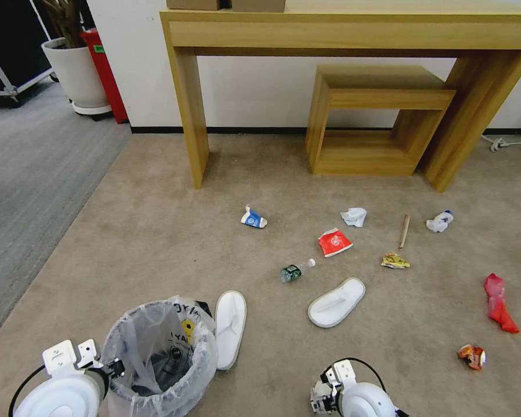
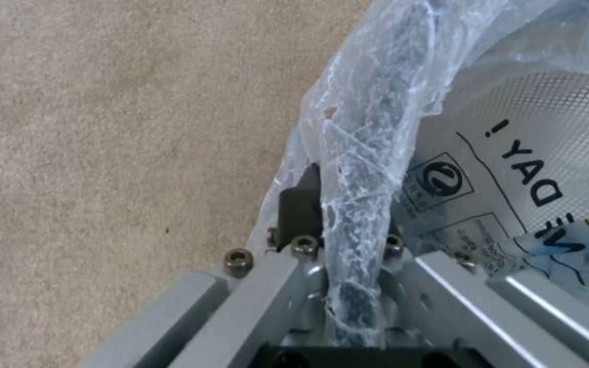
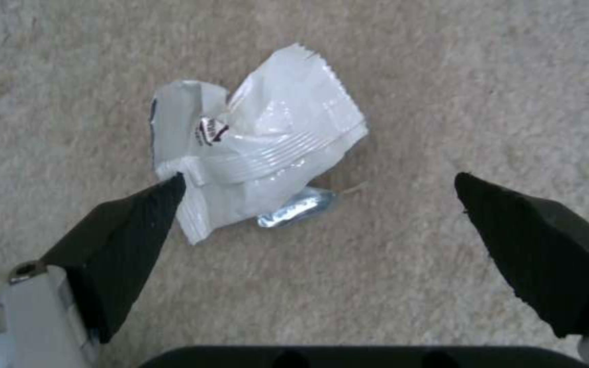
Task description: Pick up the trash bin and place the garbage on the floor into it.
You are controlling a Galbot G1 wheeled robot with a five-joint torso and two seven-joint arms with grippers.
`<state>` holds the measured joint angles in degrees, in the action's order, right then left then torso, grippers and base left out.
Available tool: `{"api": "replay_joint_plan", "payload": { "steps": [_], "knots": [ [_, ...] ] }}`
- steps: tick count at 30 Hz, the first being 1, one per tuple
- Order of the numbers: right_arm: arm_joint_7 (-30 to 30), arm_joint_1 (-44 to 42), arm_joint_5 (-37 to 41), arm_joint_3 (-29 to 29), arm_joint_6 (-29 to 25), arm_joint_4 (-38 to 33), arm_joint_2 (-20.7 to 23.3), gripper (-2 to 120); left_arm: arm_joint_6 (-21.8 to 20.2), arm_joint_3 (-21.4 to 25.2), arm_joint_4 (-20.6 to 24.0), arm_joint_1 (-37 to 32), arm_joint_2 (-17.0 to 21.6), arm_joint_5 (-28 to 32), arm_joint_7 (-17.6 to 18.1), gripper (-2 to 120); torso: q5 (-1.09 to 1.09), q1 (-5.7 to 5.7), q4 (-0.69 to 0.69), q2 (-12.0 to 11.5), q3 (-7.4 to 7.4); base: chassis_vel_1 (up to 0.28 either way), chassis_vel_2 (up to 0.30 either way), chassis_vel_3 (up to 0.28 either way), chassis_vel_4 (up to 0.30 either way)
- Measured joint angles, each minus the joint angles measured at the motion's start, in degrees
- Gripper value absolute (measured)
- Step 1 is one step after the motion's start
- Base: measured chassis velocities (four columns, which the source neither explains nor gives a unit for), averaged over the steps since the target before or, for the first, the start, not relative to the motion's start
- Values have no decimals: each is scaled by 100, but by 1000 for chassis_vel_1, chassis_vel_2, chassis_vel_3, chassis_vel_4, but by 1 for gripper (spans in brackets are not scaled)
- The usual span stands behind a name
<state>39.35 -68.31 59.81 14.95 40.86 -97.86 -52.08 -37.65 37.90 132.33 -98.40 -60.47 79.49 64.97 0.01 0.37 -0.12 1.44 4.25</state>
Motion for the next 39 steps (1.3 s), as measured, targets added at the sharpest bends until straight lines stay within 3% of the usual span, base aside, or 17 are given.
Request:
{"api": "replay_joint_plan", "payload": {
  "steps": [33, 37, 39],
  "knots": [
    [-82, -78, -219, -10, -301, 211, -172, 99, 16, -18, 171, -360, -137, -398, -143, 0, -1, 0, 0, 0, 0, 0, 0, 0, 0],
    [-139, -76, -240, -23, -367, 219, -194, 87, 18, -18, 188, -408, -150, -442, -162, 0, 0, 0, 0, 0, 0, 0, 0, 0, 0],
    [-181, -76, -245, -35, -400, 220, -201, 75, 19, -18, 197, -435, -160, -479, -181, 0, 0, 0, 0, 0, 0, 0, 0, 0, 0]
  ]
}}
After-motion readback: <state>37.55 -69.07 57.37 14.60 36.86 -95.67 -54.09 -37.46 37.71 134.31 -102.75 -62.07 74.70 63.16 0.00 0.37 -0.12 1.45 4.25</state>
